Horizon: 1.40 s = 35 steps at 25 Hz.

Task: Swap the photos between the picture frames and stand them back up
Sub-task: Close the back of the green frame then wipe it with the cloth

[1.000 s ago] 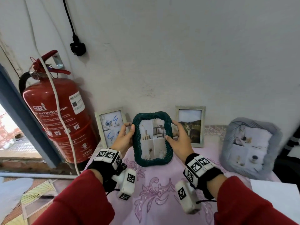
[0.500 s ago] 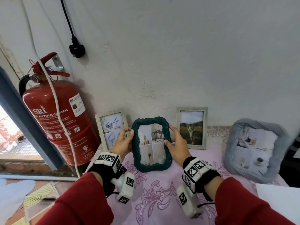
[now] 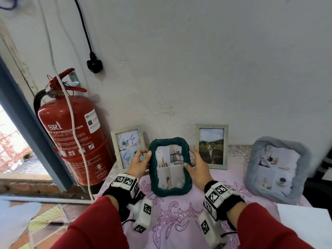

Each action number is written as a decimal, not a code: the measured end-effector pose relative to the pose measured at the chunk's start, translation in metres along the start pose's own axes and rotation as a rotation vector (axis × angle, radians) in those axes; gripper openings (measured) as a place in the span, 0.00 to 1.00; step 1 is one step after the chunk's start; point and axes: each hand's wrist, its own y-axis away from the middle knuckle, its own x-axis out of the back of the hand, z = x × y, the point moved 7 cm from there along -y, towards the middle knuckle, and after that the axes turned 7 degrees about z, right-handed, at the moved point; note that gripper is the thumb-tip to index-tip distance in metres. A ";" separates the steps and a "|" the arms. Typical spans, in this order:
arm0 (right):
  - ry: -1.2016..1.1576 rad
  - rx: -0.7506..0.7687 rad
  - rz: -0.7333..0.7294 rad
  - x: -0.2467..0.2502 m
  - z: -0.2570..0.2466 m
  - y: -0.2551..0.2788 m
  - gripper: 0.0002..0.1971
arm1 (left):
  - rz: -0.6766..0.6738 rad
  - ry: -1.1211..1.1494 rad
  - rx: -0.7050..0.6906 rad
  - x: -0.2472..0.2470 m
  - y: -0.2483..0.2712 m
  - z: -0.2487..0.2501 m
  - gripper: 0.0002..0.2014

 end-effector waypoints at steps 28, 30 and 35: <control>0.412 0.340 -0.262 -0.112 -0.161 -0.095 0.17 | 0.357 -0.379 -0.343 0.138 -0.052 0.085 0.14; 0.612 0.312 -0.370 -0.134 -0.159 -0.113 0.21 | 0.334 -0.394 -0.360 0.138 -0.064 0.085 0.18; 0.926 0.352 -0.560 -0.180 -0.147 -0.143 0.31 | 0.268 -0.359 -0.259 0.134 -0.104 0.065 0.28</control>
